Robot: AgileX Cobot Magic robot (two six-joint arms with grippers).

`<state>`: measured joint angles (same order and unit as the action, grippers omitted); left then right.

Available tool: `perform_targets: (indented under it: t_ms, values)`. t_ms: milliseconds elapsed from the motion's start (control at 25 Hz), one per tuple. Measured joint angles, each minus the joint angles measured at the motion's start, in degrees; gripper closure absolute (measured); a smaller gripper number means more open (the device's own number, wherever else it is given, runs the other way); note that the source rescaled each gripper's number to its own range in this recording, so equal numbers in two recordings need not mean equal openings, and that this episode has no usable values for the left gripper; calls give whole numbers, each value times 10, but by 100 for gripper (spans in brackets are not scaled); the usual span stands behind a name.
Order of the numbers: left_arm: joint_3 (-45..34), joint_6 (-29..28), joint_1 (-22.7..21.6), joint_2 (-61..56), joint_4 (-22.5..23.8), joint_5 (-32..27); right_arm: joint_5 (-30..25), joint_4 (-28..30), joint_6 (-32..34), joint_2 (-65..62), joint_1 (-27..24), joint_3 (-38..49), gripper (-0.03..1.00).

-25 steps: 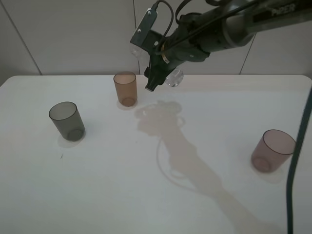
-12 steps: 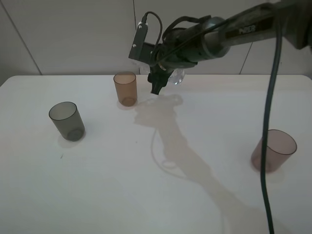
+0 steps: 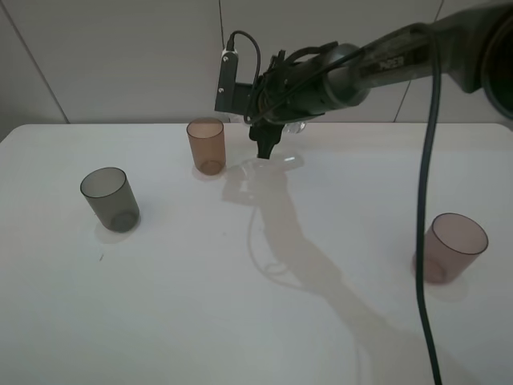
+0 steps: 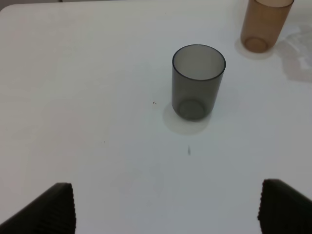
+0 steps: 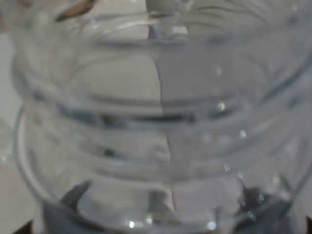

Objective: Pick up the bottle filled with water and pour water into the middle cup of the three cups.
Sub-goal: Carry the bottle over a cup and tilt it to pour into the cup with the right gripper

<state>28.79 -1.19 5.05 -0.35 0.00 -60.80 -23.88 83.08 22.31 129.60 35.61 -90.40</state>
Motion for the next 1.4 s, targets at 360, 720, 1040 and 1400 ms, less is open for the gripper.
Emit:
perform_targets:
  t_ms: [360,720,1040,1400]
  values:
    - [0,0,0,0,0,0,-9,85,65,0,5,0,97]
    - [0,0,0,0,0,0,-17,125,67,0,17,-7,97]
    - [0,0,0,0,0,0,-7,159,67,0,17,-11,97]
    - [0,0,0,0,0,0,-27,159,67,21,16,-30,97]
